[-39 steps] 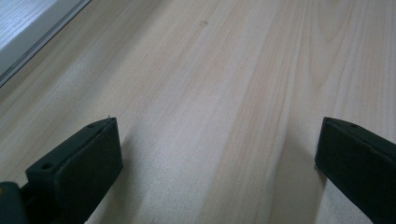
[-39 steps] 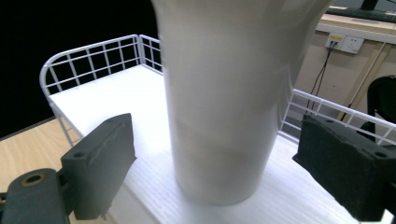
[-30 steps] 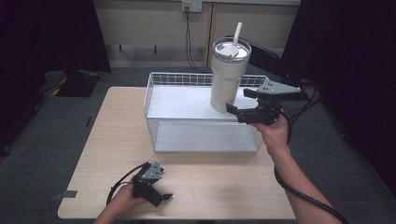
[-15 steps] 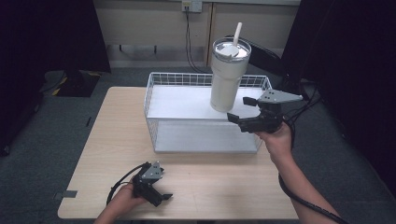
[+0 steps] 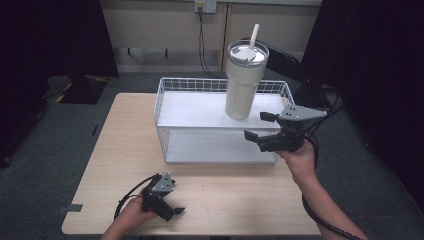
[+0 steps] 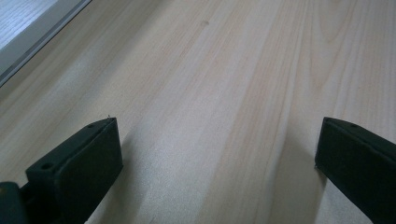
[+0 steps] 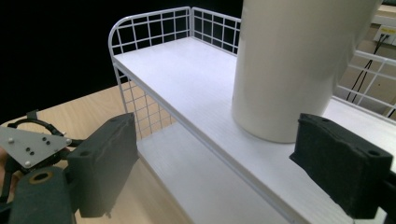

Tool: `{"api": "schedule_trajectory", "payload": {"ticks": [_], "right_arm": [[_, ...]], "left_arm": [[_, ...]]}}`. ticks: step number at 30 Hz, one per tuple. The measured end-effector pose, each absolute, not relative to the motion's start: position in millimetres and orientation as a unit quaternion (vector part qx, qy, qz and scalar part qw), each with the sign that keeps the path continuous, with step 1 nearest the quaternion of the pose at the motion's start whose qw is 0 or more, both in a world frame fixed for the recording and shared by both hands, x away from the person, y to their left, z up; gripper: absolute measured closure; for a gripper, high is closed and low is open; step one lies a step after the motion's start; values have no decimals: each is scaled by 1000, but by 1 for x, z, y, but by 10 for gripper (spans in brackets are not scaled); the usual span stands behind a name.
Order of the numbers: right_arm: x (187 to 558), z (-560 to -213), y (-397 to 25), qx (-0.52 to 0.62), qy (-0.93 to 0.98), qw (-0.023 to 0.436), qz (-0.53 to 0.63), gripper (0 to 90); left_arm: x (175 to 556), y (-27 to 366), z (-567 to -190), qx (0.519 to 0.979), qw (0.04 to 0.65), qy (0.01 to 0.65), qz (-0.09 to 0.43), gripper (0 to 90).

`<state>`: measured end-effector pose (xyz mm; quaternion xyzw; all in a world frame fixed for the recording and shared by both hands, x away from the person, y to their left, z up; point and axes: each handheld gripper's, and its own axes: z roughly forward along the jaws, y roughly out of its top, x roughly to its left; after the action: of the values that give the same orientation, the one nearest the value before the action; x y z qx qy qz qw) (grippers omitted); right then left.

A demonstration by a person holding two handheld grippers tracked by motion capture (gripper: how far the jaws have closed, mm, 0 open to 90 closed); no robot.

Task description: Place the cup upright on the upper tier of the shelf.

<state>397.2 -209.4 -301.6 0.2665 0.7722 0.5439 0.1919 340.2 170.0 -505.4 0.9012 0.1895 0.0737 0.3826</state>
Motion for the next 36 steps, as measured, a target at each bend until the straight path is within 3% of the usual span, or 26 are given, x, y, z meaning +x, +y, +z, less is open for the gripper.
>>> {"api": "schedule_trajectory", "payload": {"ticks": [36], "right_arm": [[365,-349,-236,254,797,155,526,132]], "left_arm": [[340,170,-505,901,383,190,74,0]]}}
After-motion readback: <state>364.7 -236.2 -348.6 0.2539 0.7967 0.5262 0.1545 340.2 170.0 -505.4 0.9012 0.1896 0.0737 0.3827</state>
